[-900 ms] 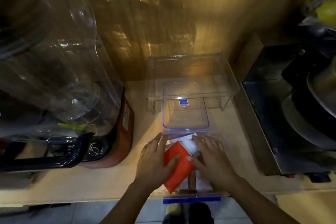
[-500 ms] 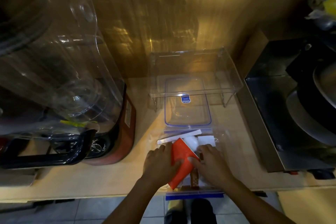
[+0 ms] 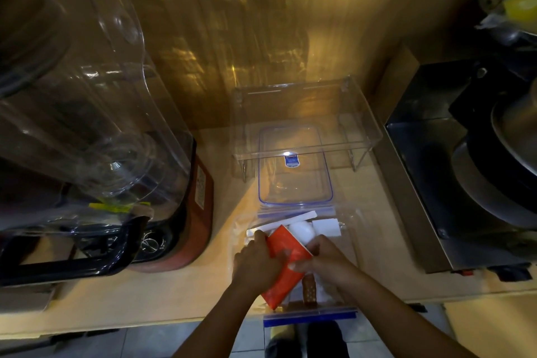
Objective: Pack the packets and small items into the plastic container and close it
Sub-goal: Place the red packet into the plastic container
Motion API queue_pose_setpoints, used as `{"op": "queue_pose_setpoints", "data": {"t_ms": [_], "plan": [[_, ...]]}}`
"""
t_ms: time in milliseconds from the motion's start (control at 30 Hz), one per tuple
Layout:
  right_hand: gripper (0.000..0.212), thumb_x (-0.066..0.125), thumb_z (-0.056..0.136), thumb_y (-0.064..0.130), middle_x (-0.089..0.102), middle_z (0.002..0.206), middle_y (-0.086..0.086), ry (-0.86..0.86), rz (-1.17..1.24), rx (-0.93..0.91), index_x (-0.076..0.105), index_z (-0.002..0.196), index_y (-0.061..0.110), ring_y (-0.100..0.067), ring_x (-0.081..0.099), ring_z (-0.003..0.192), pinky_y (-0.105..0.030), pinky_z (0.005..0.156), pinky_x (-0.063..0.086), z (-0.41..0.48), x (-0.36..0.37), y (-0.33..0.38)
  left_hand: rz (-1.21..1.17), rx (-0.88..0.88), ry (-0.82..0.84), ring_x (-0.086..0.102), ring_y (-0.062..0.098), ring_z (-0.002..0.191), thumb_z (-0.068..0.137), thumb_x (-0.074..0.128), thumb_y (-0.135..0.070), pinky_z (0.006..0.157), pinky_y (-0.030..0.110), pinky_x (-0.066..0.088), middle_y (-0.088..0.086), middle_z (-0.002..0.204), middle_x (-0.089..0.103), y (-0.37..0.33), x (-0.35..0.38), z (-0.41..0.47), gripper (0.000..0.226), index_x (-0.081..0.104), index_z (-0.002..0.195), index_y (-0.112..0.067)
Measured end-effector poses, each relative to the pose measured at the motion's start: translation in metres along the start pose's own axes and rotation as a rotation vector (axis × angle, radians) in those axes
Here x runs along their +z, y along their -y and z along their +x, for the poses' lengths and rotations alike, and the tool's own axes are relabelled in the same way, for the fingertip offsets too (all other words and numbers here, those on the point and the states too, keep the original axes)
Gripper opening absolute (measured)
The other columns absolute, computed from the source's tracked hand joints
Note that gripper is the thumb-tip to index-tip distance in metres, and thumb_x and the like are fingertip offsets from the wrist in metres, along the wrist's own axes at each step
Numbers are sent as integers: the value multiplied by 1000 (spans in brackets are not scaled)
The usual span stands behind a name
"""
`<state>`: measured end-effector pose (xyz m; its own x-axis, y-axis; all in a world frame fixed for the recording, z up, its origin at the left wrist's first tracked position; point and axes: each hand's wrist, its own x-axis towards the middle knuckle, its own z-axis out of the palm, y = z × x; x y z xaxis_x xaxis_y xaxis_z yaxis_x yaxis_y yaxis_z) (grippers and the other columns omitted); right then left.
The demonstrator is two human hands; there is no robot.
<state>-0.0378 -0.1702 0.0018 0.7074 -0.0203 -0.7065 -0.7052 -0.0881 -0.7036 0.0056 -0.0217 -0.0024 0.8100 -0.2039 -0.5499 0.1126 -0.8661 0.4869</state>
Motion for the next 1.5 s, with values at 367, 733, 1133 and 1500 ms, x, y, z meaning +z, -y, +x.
{"op": "queue_pose_setpoints", "data": {"t_ms": [367, 733, 1133, 1500], "plan": [[28, 69, 72, -6, 63, 94, -11, -215, 374, -143, 53, 81, 15, -27, 65, 80, -31, 55, 53, -8, 6, 22, -710, -39, 81, 66, 15, 90, 69, 74, -48, 67, 25, 53, -2, 107, 64, -4, -30, -7, 57, 49, 113, -22], [17, 71, 78, 11, 67, 95, -2, -67, 230, -389, 61, 91, 17, -13, 65, 86, -19, 62, 56, -12, -9, 51, -691, 97, -7, 64, 11, 89, 70, 79, -25, 59, 14, 51, -5, 101, 64, 2, -67, -29, 37, 55, 98, -24], [35, 49, 92, 30, 54, 132, -1, -49, -1133, -744, 54, 125, 19, -16, 45, 123, -29, 105, 31, 34, -2, 10, -757, -11, -352, 62, 8, 86, 70, 76, -36, 60, 19, 47, -9, 95, 63, 13, -64, -50, 32, 52, 91, -31], [35, 46, 92, 22, 49, 132, -19, -117, -1748, -708, 55, 120, 3, -35, 38, 126, -46, 106, 27, 55, 16, 14, -816, -101, -426, 63, 15, 91, 71, 77, -30, 69, 27, 51, -4, 97, 64, 21, -58, -61, 33, 53, 94, -28]]}}
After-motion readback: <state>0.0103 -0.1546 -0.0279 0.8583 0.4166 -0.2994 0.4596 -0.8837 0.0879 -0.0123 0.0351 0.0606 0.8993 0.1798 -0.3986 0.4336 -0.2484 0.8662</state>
